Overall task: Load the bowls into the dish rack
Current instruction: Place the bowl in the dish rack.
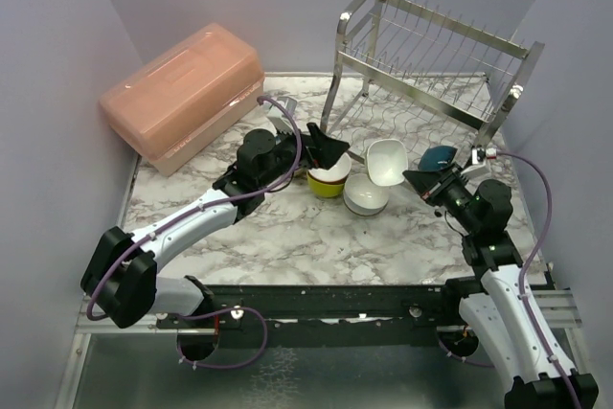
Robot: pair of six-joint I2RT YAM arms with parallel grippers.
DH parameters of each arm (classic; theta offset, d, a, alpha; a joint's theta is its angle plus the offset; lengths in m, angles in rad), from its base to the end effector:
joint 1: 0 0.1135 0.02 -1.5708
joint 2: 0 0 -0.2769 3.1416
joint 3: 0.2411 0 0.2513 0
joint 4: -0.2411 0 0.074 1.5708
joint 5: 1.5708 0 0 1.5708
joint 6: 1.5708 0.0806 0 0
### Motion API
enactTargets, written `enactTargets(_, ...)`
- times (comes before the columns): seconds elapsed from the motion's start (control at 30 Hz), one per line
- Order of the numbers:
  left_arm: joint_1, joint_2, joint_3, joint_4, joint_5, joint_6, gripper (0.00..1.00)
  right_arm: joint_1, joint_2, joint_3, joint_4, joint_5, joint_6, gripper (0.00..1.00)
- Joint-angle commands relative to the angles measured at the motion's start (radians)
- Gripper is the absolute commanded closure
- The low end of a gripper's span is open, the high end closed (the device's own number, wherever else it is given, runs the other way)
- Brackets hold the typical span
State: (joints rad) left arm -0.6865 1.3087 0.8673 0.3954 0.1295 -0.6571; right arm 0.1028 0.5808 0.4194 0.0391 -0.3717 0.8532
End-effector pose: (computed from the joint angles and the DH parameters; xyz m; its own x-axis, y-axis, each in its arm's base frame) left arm 0.2628 -0.2288 0.3239 -0.4730 -0.3955 -0.7873 0.5549 0.5603 -0.6149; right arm 0.1830 0.0483 0.2673 -0.4220 0.6621 -0.6193 -0.2072 0.5945 0.7769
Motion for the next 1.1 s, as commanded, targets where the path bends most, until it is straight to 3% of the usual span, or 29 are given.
enactTargets(0.0, 0.007, -0.007, -0.009, 0.106, 0.144, -0.032, 0.01, 0.000, -0.033, 0.051, -0.029, 0.059, -0.005, 0.99)
enactTargets(0.47, -0.016, 0.140, 0.070, 0.212, 0.451, -0.114, 0.01, 0.000, -0.039, 0.126, -0.030, 0.052, 0.007, 1.00)
enactTargets(1.07, -0.106, 0.238, 0.142, 0.309, 0.479, -0.154, 0.10, 0.000, -0.016, 0.132, -0.029, 0.011, 0.006, 0.99)
